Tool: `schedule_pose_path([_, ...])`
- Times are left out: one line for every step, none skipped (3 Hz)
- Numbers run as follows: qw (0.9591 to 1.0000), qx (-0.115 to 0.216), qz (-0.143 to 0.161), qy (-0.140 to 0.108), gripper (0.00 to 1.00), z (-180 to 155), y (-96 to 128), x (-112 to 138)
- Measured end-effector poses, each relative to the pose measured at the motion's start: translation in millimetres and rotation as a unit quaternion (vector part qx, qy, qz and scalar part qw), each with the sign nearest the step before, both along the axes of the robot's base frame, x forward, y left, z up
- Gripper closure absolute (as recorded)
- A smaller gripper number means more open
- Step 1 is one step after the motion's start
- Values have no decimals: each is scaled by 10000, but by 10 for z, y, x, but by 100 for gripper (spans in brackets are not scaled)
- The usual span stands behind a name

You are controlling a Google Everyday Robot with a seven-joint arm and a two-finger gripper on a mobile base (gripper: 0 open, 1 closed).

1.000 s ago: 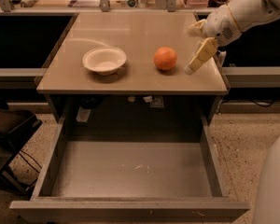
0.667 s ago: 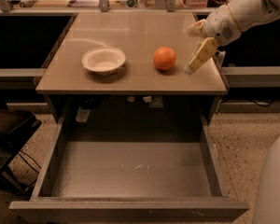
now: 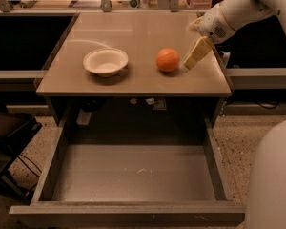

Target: Place orange into top drawer

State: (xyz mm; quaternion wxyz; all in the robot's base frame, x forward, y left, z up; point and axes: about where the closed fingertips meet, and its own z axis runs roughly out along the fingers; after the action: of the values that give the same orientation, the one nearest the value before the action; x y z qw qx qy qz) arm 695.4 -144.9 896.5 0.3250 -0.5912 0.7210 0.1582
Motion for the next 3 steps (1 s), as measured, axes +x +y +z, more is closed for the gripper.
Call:
schedule_pose_path([9992,390,110,-70,0,-117,59,163])
schedule_pose_path([9992,390,110,-70,0,-117,60,163])
schedule_pose_path([9998,168,127,-62,0,-170,120,304])
